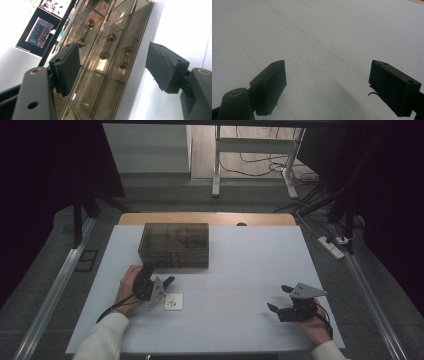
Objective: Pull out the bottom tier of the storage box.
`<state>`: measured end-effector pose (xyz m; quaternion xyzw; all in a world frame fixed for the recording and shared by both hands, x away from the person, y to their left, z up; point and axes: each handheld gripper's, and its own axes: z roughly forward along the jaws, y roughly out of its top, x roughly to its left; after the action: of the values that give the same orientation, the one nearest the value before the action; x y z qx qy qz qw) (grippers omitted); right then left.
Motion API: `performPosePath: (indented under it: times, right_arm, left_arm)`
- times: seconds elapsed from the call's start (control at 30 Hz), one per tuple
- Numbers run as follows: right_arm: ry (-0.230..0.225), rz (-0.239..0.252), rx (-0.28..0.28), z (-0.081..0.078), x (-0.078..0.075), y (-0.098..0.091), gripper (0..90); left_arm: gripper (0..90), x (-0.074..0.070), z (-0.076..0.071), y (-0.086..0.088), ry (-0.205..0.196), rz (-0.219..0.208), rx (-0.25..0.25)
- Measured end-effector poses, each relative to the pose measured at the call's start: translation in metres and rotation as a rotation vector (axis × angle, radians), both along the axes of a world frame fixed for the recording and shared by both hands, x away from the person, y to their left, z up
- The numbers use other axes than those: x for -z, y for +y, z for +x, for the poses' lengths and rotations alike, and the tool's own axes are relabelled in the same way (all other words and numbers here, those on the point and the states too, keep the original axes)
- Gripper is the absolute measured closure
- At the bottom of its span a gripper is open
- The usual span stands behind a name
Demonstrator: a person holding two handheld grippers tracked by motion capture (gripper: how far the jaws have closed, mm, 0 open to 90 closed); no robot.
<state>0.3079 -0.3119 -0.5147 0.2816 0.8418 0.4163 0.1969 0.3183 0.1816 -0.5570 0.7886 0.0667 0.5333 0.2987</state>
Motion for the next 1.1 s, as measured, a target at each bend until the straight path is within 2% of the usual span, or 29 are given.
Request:
performPosePath:
  times: [0.53, 0.7, 1.1]
  right_arm:
    - [0.0, -0.003, -0.001, 0.0001, -0.0001, -0.0002, 14.1]
    - [-0.001, -0.008, 0.002, 0.0, -0.0002, -0.0002, 14.1]
    - [0.001, -0.011, 0.003, 0.0, 0.0, -0.0003, 14.1]
  left_arm:
    - [33.3, 0.0026, 0.0015, -0.0018, -0.012, 0.023, 0.012]
    - [34.4, 0.0047, 0.0027, -0.0033, -0.021, 0.013, 0.023]
    - [37.3, 0.0053, 0.0042, -0.0053, -0.028, 0.057, 0.026]
